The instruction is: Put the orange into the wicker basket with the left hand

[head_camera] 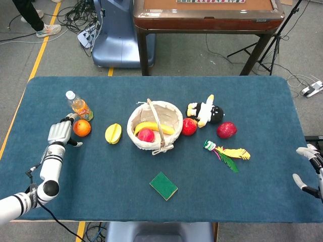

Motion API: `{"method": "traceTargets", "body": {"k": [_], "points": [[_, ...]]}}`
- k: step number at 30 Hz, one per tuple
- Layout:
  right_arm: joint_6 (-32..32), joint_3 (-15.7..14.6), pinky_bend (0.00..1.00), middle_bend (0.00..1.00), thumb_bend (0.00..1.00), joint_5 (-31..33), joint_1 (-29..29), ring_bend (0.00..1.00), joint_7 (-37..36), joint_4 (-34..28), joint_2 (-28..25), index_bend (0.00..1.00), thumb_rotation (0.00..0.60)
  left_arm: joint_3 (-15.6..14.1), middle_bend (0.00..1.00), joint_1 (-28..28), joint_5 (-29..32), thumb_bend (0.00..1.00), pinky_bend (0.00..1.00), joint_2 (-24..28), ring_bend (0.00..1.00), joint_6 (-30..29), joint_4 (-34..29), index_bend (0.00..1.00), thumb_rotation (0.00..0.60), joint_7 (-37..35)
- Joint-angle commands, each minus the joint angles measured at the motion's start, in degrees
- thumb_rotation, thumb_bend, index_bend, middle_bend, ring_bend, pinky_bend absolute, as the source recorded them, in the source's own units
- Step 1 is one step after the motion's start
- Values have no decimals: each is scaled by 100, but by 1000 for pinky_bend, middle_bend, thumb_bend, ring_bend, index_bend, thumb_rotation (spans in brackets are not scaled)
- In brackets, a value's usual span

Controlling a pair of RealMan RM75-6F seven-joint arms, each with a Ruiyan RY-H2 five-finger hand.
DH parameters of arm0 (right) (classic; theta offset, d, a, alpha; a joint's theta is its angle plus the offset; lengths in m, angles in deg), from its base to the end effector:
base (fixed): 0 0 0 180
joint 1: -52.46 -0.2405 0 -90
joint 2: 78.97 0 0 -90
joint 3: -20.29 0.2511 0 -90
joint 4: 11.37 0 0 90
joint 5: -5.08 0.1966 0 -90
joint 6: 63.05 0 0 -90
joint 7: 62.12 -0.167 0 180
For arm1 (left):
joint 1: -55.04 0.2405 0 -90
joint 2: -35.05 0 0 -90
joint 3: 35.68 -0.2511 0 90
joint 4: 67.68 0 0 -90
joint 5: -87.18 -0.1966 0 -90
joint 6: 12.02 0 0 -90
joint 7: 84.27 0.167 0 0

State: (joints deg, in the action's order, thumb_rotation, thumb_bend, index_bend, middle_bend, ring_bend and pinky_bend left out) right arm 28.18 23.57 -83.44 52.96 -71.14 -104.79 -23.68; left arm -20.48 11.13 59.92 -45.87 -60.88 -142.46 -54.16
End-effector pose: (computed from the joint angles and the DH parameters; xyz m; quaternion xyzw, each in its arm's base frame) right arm -0.3063 -0.1750 0.2289 0.5661 -0.3744 0.4131 0.6072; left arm -0.2531 0.4178 0.0709 -0.5937 -0.5070 -0.2350 0.5791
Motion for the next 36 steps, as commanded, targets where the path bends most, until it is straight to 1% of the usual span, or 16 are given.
{"method": "traceTargets", "body": {"k": [1,6,10,13,17,20,25,28,30,33,36], "points": [[-19,2,239,278,251,15,-3,214,-3,9,1,268,600,-25,83,-163,289,116,205,-160,158,38,244,97,600,144],[-68,9,239,278,252,49,-15,214,-4,24,8,268,600,-19,116,-311,550,115,205,-332,189,71,496,122,600,215],[-108,13,239,278,252,79,-25,215,-2,38,10,268,600,-26,141,-397,602,116,205,-451,208,76,670,142,600,240],[-137,17,239,278,252,102,-31,214,-9,53,17,268,600,17,187,-433,570,116,206,-587,244,26,849,181,600,157],[-167,21,239,278,252,124,-39,214,-20,80,31,268,600,-6,244,-477,536,116,223,-771,285,-13,1142,242,600,177],[-183,23,239,278,252,130,-44,214,-24,88,33,268,600,-18,312,-491,488,116,251,-934,334,-96,1386,312,600,195],[-185,28,239,278,252,142,-40,214,-24,95,32,268,600,-23,466,-400,231,116,294,-1065,438,-163,1616,438,600,31],[-188,22,239,278,252,130,-41,214,-20,92,38,268,600,-44,531,-296,17,116,312,-991,484,-154,1552,474,600,-110],[-176,21,239,279,252,118,-37,214,-25,93,45,268,600,-101,553,-197,-220,116,320,-864,501,-198,1393,487,600,-207],[-180,16,239,278,252,115,-36,214,-22,97,50,268,600,-132,557,-35,-557,116,326,-643,504,-317,1065,490,600,-434],[-188,12,239,278,252,93,-45,215,-7,89,57,268,600,-132,557,174,-1014,115,330,-292,504,-488,534,491,600,-781]]}}
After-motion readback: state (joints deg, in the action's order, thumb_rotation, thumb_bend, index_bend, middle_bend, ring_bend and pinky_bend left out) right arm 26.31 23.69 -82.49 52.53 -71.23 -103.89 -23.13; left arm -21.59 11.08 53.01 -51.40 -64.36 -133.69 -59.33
